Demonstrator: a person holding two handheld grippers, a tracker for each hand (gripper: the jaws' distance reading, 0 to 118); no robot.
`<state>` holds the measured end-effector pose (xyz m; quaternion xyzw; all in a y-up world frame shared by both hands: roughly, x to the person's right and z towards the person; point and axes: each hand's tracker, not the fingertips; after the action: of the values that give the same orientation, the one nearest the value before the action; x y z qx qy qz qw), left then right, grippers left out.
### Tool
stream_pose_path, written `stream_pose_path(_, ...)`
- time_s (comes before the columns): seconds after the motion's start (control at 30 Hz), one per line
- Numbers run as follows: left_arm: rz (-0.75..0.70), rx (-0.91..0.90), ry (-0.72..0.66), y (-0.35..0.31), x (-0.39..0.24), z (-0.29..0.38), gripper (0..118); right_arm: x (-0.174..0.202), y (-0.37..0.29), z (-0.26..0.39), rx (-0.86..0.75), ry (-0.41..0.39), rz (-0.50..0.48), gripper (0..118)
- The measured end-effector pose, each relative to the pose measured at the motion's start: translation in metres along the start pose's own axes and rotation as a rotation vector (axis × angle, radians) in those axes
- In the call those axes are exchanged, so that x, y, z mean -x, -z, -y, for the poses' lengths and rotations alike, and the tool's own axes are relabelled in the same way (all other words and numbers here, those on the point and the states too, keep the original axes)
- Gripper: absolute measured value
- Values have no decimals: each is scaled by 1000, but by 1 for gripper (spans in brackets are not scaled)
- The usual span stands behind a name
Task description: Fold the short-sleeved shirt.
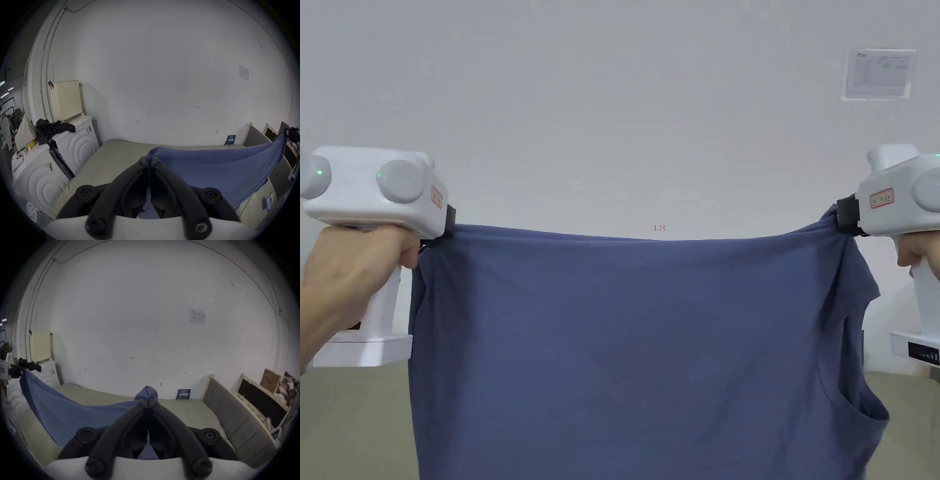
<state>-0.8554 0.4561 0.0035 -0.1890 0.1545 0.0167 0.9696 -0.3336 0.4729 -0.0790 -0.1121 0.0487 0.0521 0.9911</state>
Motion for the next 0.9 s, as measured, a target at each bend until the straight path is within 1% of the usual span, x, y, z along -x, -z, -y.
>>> stream_pose_path(0.13, -19, -28, -9, 31, -9, -20, 1, 6, 37, -12, -14, 10, 12, 1)
stream_pose_path(0.27, -41, -37, 5, 63, -18, -33, 1, 11, 71, -22, -14, -23, 24, 1)
stream_pose_path(0.33, -59, -50, 30, 80, -23, -37, 1, 11, 89, -27, -21, -16, 34, 1)
stream_pose_path(0.43, -74, -63, 26, 102, -31, -36, 1, 12, 112, -33, -34, -4, 33, 1)
stream_pose_path(0.57, -81, -70, 22, 128, -41, -17, 1, 12, 129, -26, -61, 25, 27, 1)
stream_pose_path(0.63, -66, -54, 41, 142, -46, 2, 1, 10, 140, -2, -8, -5, 46, 1)
stream_pose_path(0.7, -49, -15, 65, 157, -52, 24, 1, 7, 150, 25, 52, -16, 57, 1)
stream_pose_path(0.77, -22, 36, 67, 169, -56, 48, 1, 4, 153, 58, 73, 3, 51, 1)
stream_pose_path(0.8, -3, 57, 70, 174, -58, 64, 1, 2, 152, 78, 111, 18, 53, 1)
stream_pose_path(0.83, -1, 88, 90, 179, -61, 82, 1, 0, 152, 99, 132, 49, 27, 1)
stream_pose_path(0.9, 8, 133, 117, 180, -64, 118, 1, 1, 144, 141, 186, 62, 6, 1)
